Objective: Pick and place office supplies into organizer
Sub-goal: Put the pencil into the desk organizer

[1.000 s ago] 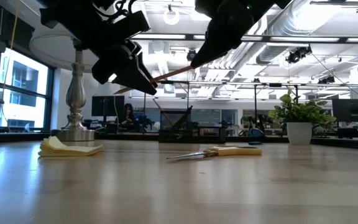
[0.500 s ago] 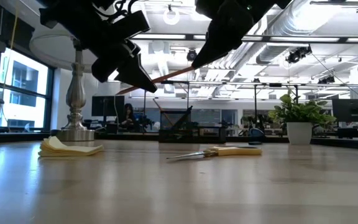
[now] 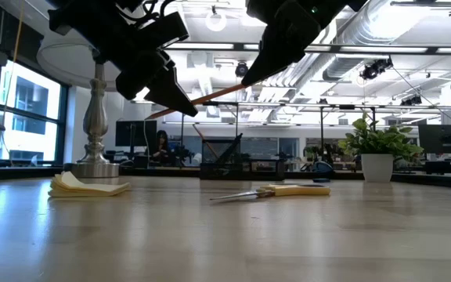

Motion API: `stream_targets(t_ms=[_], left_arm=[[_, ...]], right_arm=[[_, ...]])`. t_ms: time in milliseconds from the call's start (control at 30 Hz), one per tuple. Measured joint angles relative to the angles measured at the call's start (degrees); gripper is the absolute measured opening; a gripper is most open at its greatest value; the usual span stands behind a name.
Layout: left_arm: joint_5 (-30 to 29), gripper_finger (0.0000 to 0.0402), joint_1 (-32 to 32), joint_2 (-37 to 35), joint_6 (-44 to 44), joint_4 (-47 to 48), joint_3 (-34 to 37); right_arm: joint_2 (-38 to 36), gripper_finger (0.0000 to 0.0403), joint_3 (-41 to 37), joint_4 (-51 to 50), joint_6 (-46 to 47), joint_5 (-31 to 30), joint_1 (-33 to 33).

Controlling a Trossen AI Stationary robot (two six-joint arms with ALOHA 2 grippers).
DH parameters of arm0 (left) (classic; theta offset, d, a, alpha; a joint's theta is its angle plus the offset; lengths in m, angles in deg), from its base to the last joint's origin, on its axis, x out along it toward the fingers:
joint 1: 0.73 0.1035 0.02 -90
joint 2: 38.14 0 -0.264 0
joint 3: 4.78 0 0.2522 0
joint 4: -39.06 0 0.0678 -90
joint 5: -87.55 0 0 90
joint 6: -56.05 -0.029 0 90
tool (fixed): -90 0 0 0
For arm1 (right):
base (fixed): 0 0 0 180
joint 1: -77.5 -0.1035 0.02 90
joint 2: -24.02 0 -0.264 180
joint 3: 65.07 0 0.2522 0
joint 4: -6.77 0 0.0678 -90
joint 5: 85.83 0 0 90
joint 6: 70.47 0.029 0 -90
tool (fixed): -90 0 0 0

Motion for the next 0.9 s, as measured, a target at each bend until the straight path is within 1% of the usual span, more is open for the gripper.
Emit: stream_targets(t_ms=[300, 533, 800, 900], left_arm=[[0.0, 0.0001, 0.01, 0.0, 0.79, -0.01, 0.0], [0.02, 0.0001, 0.02, 0.0, 1.05, -0.18, 0.0], [0.66, 0.0, 0.02, 0.02, 1.47, -0.26, 0.0], [0.9, 0.0, 0.02, 0.02, 2.11, -0.26, 0.0]], right_arm=[[0.0, 0.0016, 0.0, -0.17, -0.03, -0.02, 0.0], [0.0, 0.0027, 0.0, -0.27, 0.0, -0.11, 0.0], [0.0, 0.0025, 0.0, -0.52, 0.0, 0.0, 0.0], [0.0, 0.0034, 0.0, -0.53, -0.54, -0.06, 0.0]])
